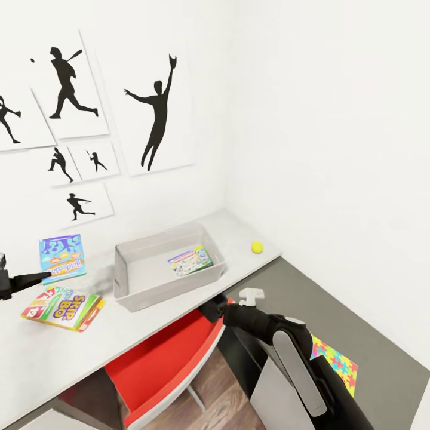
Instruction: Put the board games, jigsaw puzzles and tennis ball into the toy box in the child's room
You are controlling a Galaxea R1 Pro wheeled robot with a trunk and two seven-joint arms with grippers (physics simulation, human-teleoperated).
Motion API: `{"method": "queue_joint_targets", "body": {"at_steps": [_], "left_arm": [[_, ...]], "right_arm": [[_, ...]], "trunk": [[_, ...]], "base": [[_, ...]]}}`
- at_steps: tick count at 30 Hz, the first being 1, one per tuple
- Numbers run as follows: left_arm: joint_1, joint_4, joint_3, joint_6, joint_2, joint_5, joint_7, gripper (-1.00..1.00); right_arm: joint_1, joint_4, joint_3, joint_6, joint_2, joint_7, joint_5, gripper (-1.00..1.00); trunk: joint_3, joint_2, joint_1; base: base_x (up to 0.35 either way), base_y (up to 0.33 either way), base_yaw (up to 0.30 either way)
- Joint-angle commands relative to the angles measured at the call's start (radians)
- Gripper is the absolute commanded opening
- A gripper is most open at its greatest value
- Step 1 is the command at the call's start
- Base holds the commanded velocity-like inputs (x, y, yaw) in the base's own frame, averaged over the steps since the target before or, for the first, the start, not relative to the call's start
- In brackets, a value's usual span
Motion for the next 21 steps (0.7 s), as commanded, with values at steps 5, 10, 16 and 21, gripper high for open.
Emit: {"method": "queue_joint_targets", "body": {"at_steps": [5,10,16,21], "left_arm": [[-0.002,-0.046,-0.024,0.01,0.002,-0.001,-0.044,-1.0],[-0.002,-0.136,-0.03,0.021,-0.005,0.0,-0.052,-1.0],[-0.003,-0.164,-0.031,0.024,-0.005,0.001,-0.054,-1.0],[-0.002,-0.165,-0.032,0.022,-0.006,-0.001,-0.054,-1.0]], "right_arm": [[-0.001,-0.001,0.0,0.004,0.0,-0.004,-0.005,1.0],[0.001,-0.001,0.0,0.003,0.0,-0.004,-0.005,1.0],[0.002,-0.001,0.0,0.003,0.0,-0.004,-0.005,1.0],[0.002,-0.001,0.0,0.003,0.0,-0.004,-0.005,1.0]], "trunk": [[-0.002,-0.002,0.001],[-0.002,-0.002,0.001],[-0.002,-0.002,0.001],[-0.002,-0.002,0.001]], "base": [[0.038,-0.035,0.001],[0.007,-0.007,0.0],[-0.053,0.059,0.0],[-0.053,0.089,0.0]]}}
